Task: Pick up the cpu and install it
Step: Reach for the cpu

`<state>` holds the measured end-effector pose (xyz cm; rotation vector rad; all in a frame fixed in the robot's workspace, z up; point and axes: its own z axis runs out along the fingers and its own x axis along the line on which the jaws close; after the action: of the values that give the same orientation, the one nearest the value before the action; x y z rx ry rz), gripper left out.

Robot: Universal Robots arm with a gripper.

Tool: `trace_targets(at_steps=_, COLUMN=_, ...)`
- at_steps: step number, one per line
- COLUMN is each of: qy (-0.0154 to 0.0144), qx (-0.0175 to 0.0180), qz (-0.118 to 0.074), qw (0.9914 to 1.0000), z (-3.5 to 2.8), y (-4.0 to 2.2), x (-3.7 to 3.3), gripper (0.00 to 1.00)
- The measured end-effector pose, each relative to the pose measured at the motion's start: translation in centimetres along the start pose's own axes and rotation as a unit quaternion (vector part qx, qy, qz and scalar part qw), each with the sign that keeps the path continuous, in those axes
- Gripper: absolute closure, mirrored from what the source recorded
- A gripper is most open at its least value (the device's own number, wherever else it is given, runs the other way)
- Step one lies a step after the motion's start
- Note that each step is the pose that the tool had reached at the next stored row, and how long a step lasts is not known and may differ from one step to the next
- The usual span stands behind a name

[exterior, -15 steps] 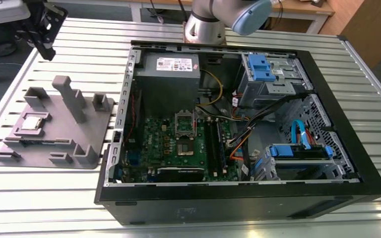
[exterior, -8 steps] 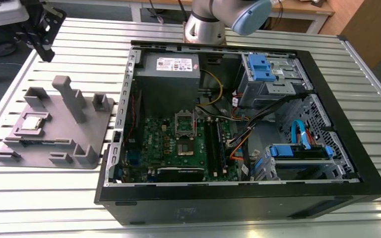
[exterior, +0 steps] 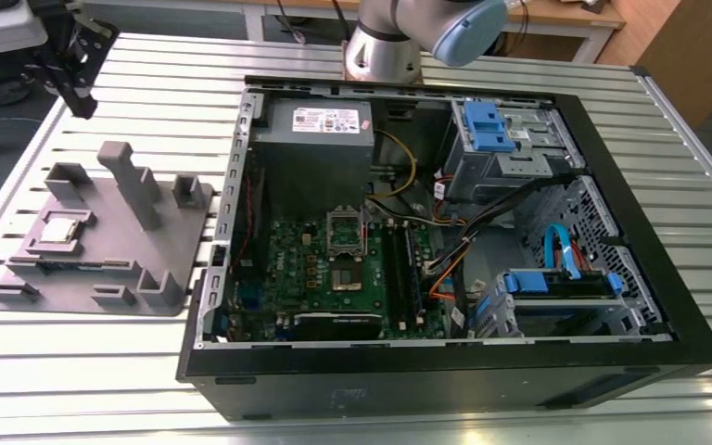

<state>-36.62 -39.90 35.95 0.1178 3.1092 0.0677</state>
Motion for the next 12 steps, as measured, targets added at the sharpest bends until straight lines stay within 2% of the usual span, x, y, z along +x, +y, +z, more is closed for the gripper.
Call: trace_targets(at_steps=12, qy=0.0000, qx=0.0000, qz=0.000, qw=1.00000, z=0.90, y=-0.24, x=2.31, gripper=0.89)
